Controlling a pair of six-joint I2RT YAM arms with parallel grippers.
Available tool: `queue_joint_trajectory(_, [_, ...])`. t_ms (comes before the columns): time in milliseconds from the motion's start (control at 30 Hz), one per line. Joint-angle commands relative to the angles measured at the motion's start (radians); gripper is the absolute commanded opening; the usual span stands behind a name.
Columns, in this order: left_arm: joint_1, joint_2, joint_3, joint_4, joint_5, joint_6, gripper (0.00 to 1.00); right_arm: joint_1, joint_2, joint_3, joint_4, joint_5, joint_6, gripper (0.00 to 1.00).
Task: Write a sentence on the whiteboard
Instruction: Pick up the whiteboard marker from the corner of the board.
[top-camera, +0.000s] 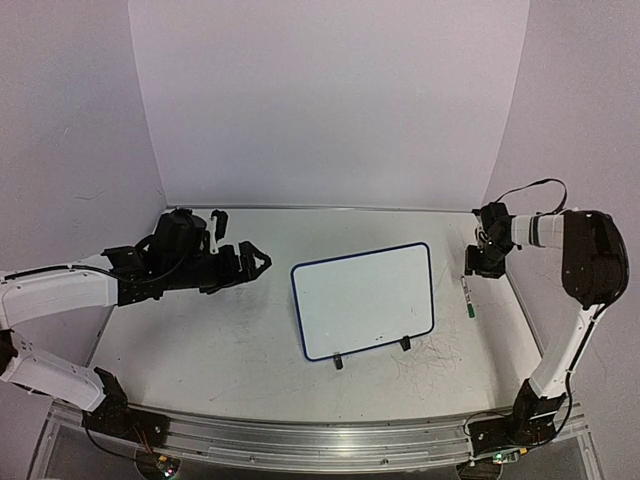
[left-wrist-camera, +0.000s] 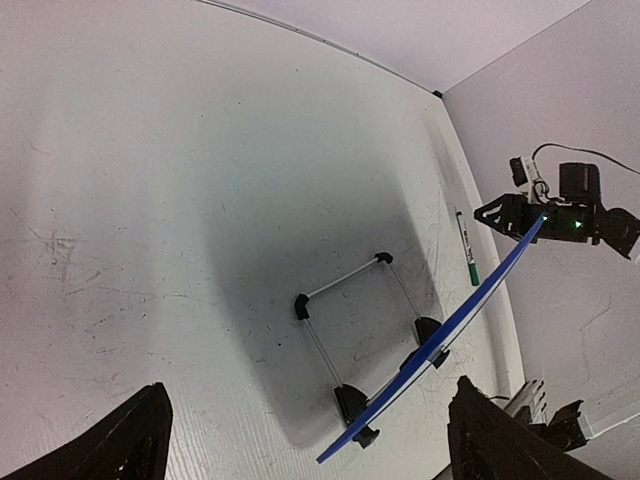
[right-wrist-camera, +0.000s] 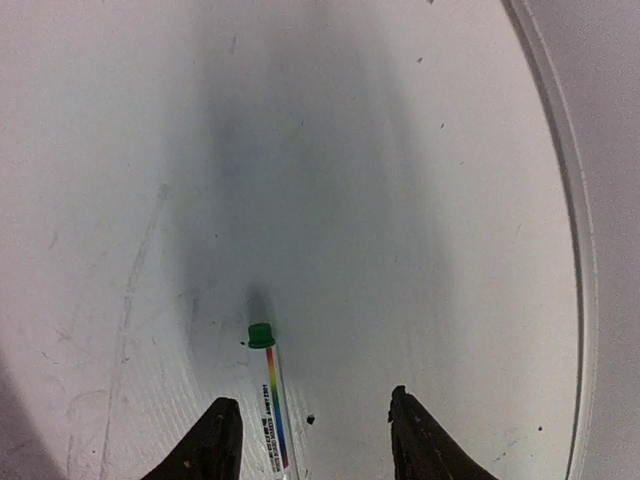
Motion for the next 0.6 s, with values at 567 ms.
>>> queue_joint_trajectory(567, [-0.002, -0.047, 0.017, -0.017, -0.032, 0.027, 0.97, 0.009, 0.108, 0.032, -0.001, -0.068, -0.030, 0.17])
